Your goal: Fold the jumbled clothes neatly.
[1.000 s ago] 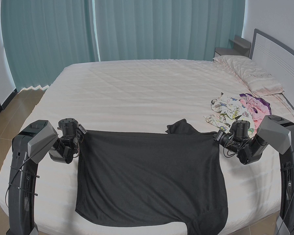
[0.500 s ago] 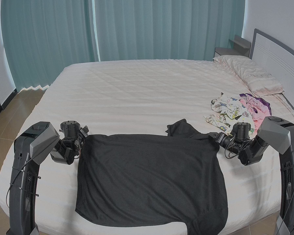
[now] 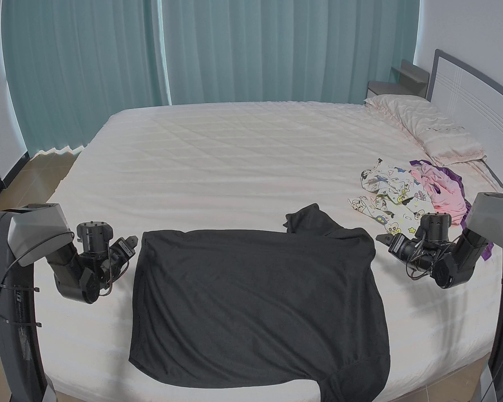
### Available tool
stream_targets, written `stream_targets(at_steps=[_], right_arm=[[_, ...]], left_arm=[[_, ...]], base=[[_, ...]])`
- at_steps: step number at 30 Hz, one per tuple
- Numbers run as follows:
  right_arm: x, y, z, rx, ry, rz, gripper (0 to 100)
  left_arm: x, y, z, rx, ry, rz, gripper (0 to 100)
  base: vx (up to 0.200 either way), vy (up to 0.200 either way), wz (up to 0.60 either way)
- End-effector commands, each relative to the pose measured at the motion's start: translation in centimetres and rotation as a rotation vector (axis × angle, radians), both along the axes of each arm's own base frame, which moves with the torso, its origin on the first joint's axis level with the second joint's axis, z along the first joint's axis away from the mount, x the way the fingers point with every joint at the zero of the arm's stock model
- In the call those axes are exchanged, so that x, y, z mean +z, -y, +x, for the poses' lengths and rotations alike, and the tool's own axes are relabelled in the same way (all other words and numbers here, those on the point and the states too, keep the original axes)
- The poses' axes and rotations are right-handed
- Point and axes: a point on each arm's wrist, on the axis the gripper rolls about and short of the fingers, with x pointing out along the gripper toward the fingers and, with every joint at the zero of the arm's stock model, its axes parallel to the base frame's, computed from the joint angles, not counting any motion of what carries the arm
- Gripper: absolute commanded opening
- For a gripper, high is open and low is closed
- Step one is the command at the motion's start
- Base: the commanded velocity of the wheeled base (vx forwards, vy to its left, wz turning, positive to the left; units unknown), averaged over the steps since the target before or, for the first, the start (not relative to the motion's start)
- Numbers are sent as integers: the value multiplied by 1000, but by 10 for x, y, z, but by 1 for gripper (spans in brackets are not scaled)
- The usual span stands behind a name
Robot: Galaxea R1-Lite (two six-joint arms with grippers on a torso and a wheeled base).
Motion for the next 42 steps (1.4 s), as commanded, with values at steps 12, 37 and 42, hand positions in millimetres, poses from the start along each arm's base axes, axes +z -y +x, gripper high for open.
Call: stream_targets(at_steps=[12, 37, 42], right_arm=[[40, -7, -173, -37, -211, 168, 100], [31, -19, -190, 8, -202, 206, 100], [31, -25, -193, 37, -180, 204, 100]], left_arm=[[16, 31, -166, -171, -184, -175, 100], [-8, 64, -143, -135, -184, -200, 100], [0, 62, -138, -194, -82, -226, 100]], base=[[-200, 0, 0], [-48, 0, 0], [0, 0, 0]])
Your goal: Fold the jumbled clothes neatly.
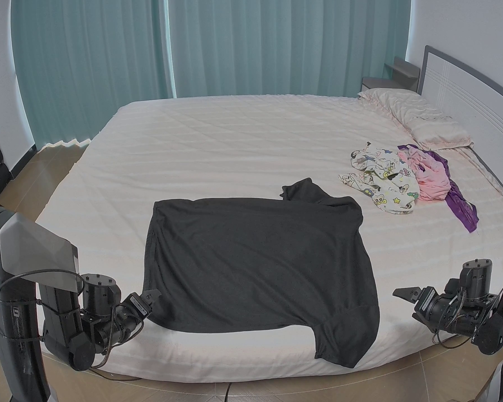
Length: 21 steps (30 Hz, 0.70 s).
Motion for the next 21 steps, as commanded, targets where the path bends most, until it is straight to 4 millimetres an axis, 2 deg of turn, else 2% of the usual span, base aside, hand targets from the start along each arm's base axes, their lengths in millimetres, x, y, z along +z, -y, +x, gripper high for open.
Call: stream_targets(at_steps=[1, 4, 8, 17, 19, 21], right_arm=[[-4, -5, -4, 25, -14, -3, 100], [-4, -6, -4, 28, -12, -5, 100], [-4, -7, -5, 30, -14, -6, 100], [-5, -7, -5, 31, -18, -6, 100], [-5, -7, -5, 31, -18, -6, 100], [-5, -7, -5, 33, -18, -5, 100]], left_arm=[[3, -2, 5, -34, 67, -18, 100], [-12, -3, 3, -98, 33, 64, 100], [-12, -5, 6, -147, 49, 119, 100], [-11, -11, 18, -414, 144, 296, 100], [-13, -12, 20, -444, 155, 333, 100], [-24, -12, 28, -506, 166, 425, 100]], base=[[0, 0, 0], [0, 0, 0], [0, 0, 0], [0, 0, 0], [0, 0, 0], [0, 0, 0]])
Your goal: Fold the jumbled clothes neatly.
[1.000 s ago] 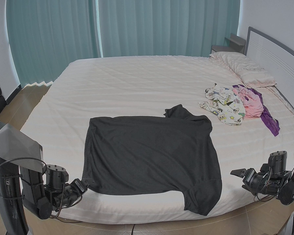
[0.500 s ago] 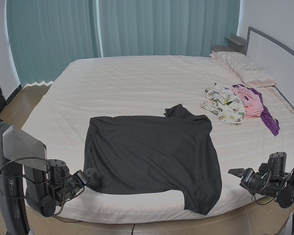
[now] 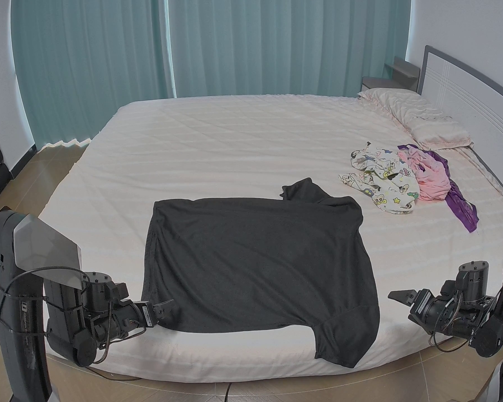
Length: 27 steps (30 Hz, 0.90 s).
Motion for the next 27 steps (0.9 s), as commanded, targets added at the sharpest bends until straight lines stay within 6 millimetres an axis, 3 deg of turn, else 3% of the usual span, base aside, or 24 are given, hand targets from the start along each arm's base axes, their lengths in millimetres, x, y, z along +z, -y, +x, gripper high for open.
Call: stream_targets(at_steps=[1, 16, 21, 27], right_arm=[[-3, 0, -4, 2, -25, -3, 100], [-4, -2, -5, 15, -30, 0, 100], [-3, -3, -5, 19, -28, 0, 100], [-4, -2, -5, 18, -30, 0, 100]], left_arm=[[-14, -2, 13, -60, 39, 80, 100], [-28, 3, 28, -94, 67, 120, 100], [-33, 4, 42, -82, 101, 118, 100], [-39, 2, 32, -88, 0, 132, 100]], base=[[0, 0, 0], [0, 0, 0], [0, 0, 0], [0, 0, 0]])
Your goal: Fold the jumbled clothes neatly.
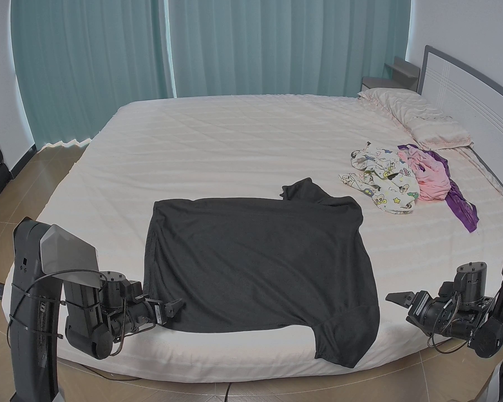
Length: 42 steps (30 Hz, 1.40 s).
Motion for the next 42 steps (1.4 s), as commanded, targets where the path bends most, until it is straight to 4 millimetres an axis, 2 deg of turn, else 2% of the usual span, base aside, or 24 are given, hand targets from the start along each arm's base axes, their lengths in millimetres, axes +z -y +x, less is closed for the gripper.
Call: stream_targets(at_steps=[1, 7, 12, 20, 23, 27, 32, 36, 37, 42], right_arm=[[-2, 1, -4, 0, -20, -3, 100], [-3, 1, -4, 1, -23, -3, 100], [-3, 1, -4, 1, -23, -3, 100], [-3, 1, -4, 1, -23, -3, 100], [-3, 1, -4, 1, -23, -3, 100], [-3, 1, -4, 1, -25, -3, 100], [-4, 0, -4, 2, -31, -3, 100], [-6, 0, -4, 2, -39, -4, 100], [-7, 0, -3, 2, -43, -5, 100], [-10, 0, -3, 5, -52, -6, 100]], left_arm=[[-3, -2, -8, 0, -65, 10, 100], [3, -4, -17, -5, -87, 20, 100], [16, -11, -19, 10, -60, 16, 100], [28, -22, -59, -46, -161, -37, 100], [28, -23, -61, -45, -170, -40, 100], [28, -36, -64, -12, -176, -38, 100], [34, -49, -80, -19, -187, -43, 100], [38, -47, -80, 34, -196, -100, 100], [42, -40, -78, 81, -203, -167, 100], [45, -19, -66, 241, -199, -273, 100]], base=[[0, 0, 0], [0, 0, 0], [0, 0, 0], [0, 0, 0], [0, 0, 0], [0, 0, 0], [0, 0, 0], [0, 0, 0], [0, 0, 0], [0, 0, 0]])
